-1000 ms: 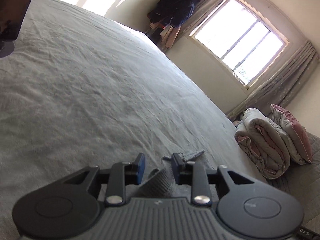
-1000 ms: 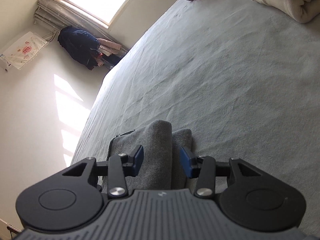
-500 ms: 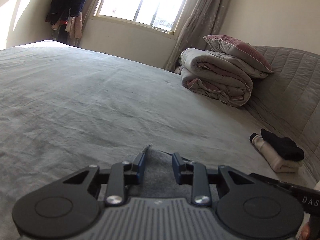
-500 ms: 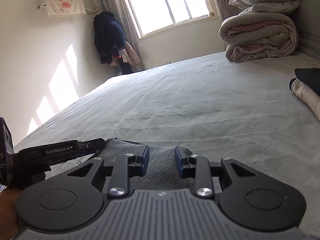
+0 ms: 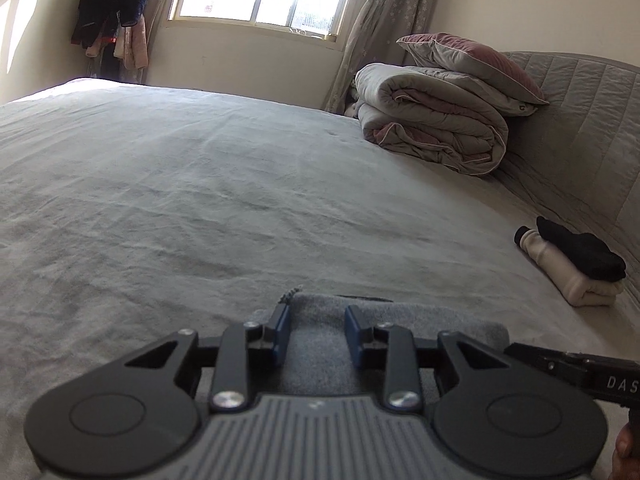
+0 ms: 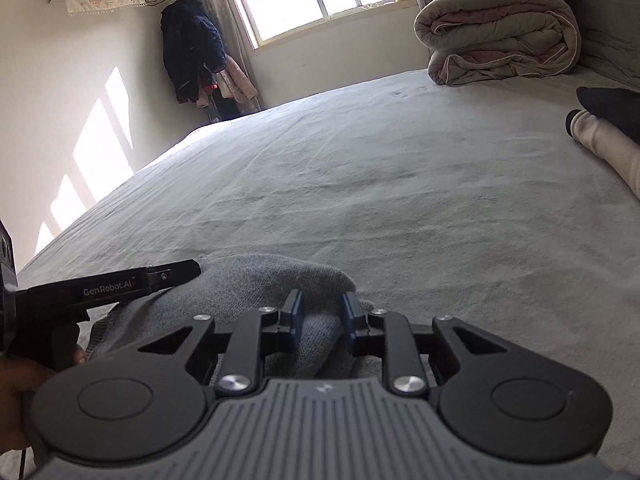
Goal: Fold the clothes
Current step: 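Grasp the folded sweater with the left gripper while the right gripper grasps it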
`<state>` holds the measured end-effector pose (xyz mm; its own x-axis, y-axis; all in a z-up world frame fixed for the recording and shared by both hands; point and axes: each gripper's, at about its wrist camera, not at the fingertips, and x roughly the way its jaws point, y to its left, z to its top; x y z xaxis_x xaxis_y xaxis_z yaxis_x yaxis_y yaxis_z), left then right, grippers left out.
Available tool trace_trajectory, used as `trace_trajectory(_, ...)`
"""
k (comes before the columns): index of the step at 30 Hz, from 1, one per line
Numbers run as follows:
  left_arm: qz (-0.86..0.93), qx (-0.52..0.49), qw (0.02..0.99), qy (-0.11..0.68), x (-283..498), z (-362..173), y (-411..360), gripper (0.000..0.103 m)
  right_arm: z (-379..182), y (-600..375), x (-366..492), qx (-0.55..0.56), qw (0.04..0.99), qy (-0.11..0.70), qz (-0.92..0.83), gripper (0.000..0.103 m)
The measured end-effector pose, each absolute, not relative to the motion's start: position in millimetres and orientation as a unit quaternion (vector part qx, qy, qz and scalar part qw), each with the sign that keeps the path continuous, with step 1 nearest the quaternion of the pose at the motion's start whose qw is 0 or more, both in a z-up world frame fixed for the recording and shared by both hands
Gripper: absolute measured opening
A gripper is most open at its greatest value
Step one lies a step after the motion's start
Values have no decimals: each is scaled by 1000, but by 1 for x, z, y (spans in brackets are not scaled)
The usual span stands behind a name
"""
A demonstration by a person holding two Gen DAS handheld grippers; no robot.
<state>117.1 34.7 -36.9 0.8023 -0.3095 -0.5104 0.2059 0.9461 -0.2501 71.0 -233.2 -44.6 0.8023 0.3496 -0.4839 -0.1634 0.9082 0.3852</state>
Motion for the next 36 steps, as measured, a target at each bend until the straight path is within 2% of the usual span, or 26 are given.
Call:
trace_trajectory(1,-138,-98,942,288,114,-34,37,41,-43,-239,70,182,929,289,140,30)
trace_trajectory(3,-144,-121,935,300,108,-27,45,55,-39,-248,66,210,919,301,141,39)
trace_trajectory(5,-143,-138,928,314,106,-22,54,63,-35,-257,62,235,912,309,133,64)
trace_trajectory(6,-142,-145,925,322,105,-20,58,72,-32,-262,60,252,907,310,130,67)
trace_trajectory(8,-138,-160,917,338,104,-15,66,80,-30,-272,59,291,894,314,133,69)
trace_trajectory(11,-133,-184,904,363,106,-14,78,83,-35,-287,62,376,855,330,141,71)
trace_trajectory(14,-126,-221,883,395,115,-25,91,84,-51,-296,65,454,801,360,149,71)
trace_trajectory(17,-122,-259,856,430,126,-42,100,84,-67,-297,67,482,772,392,137,71)
trace_trajectory(25,-174,-337,817,435,135,-69,100,81,-75,-269,71,481,760,390,196,72)
trace_trajectory(27,-184,-364,801,438,135,-75,97,77,-76,-263,69,477,767,383,194,64)
trace_trajectory(28,-183,-364,802,437,134,-75,94,76,-77,-262,69,475,769,382,191,53)
trace_trajectory(29,-183,-367,801,436,132,-76,92,68,-78,-262,68,479,768,382,188,43)
trace_trajectory(30,-183,-376,796,437,131,-77,92,50,-80,-264,67,489,763,380,186,41)
trace_trajectory(31,-184,-385,792,438,130,-79,91,42,-82,-267,66,499,758,376,184,38)
trace_trajectory(33,-179,-397,792,428,127,-77,88,37,-81,-276,65,519,748,373,181,36)
trace_trajectory(36,-168,-391,804,415,124,-68,77,35,-73,-285,63,532,743,365,178,34)
